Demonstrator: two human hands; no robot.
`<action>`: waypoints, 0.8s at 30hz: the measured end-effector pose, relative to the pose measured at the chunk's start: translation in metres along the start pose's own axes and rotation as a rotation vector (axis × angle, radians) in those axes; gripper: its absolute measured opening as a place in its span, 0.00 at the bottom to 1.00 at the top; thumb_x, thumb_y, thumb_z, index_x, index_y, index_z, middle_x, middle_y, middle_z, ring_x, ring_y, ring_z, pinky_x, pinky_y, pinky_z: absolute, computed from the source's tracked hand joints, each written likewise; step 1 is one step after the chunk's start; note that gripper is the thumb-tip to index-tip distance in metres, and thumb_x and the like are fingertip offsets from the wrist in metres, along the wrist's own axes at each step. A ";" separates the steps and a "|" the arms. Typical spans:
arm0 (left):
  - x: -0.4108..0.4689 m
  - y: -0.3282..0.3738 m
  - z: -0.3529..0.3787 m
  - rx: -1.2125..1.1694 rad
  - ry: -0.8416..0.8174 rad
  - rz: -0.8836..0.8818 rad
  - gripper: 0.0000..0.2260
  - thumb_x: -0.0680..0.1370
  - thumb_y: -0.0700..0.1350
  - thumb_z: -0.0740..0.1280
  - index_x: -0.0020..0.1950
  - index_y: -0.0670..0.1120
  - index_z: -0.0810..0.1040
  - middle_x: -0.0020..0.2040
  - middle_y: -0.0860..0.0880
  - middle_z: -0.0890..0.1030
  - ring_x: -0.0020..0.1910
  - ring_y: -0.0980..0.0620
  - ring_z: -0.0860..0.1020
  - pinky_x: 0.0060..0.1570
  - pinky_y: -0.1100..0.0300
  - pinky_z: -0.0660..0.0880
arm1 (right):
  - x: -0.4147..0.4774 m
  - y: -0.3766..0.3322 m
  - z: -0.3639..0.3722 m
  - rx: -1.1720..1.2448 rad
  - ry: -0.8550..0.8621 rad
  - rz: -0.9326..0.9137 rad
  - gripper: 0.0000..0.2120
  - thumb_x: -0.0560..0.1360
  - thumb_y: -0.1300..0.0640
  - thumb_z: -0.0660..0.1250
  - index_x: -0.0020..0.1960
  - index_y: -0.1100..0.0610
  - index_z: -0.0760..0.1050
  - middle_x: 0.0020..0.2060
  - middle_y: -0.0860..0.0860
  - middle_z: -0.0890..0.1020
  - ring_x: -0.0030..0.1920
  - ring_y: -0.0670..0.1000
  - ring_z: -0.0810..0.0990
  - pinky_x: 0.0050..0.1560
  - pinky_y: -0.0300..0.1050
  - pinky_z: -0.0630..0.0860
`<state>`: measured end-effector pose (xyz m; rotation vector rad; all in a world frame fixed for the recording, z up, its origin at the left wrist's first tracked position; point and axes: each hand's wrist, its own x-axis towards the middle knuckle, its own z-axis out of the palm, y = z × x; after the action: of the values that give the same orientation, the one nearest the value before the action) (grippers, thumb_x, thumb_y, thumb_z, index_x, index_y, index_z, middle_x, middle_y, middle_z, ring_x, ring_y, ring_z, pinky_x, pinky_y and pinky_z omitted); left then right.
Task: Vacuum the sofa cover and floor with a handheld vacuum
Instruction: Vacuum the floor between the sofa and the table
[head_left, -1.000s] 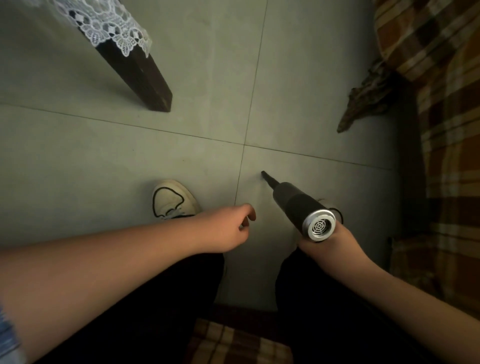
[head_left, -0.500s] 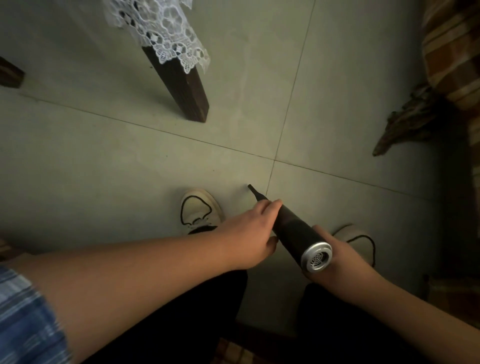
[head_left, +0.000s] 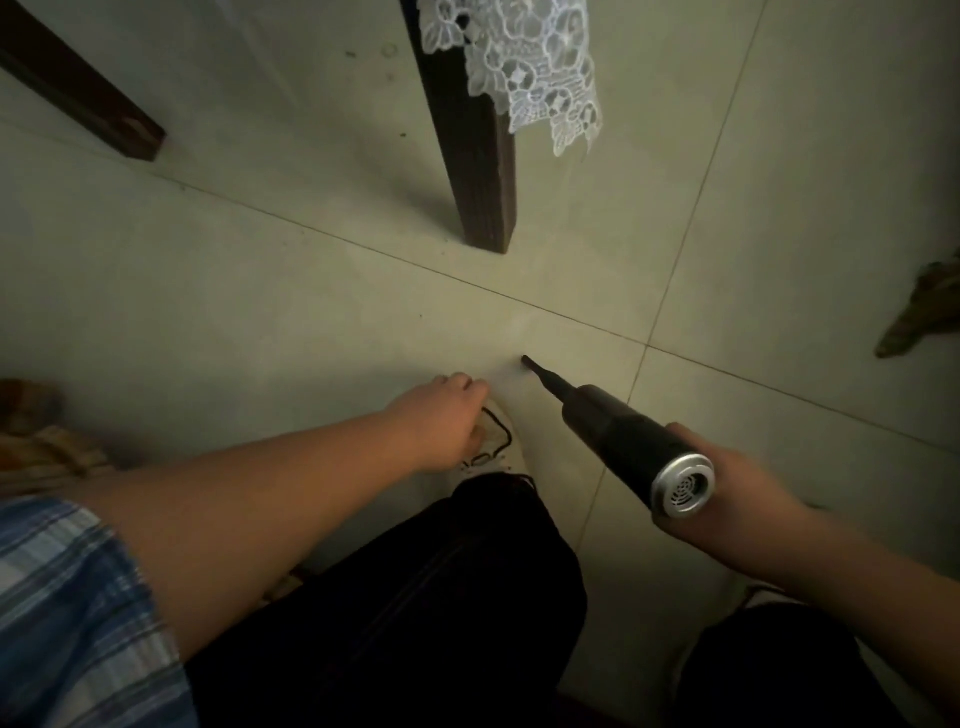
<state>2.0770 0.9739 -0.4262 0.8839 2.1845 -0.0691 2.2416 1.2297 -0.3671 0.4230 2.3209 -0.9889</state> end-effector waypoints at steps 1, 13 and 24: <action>-0.001 -0.001 0.005 0.005 0.007 0.017 0.21 0.79 0.51 0.62 0.69 0.43 0.66 0.66 0.40 0.71 0.63 0.39 0.72 0.59 0.46 0.74 | 0.000 0.001 0.003 0.006 -0.002 0.006 0.17 0.68 0.56 0.78 0.48 0.49 0.72 0.35 0.47 0.82 0.37 0.44 0.82 0.37 0.48 0.81; 0.001 0.000 0.010 0.007 0.060 0.004 0.21 0.79 0.49 0.62 0.70 0.44 0.65 0.65 0.42 0.71 0.61 0.41 0.72 0.55 0.46 0.76 | 0.007 -0.019 0.014 0.053 0.009 0.004 0.16 0.70 0.53 0.76 0.49 0.49 0.69 0.35 0.49 0.81 0.35 0.48 0.81 0.36 0.52 0.79; 0.001 -0.007 0.003 -0.053 0.066 -0.031 0.21 0.78 0.48 0.62 0.70 0.46 0.65 0.65 0.43 0.71 0.61 0.42 0.73 0.55 0.45 0.76 | 0.021 -0.036 0.019 0.023 -0.044 -0.089 0.16 0.71 0.54 0.76 0.47 0.48 0.69 0.35 0.47 0.80 0.35 0.46 0.80 0.34 0.43 0.76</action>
<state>2.0742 0.9686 -0.4304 0.8330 2.2510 0.0033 2.2145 1.1927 -0.3708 0.3064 2.3075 -1.0570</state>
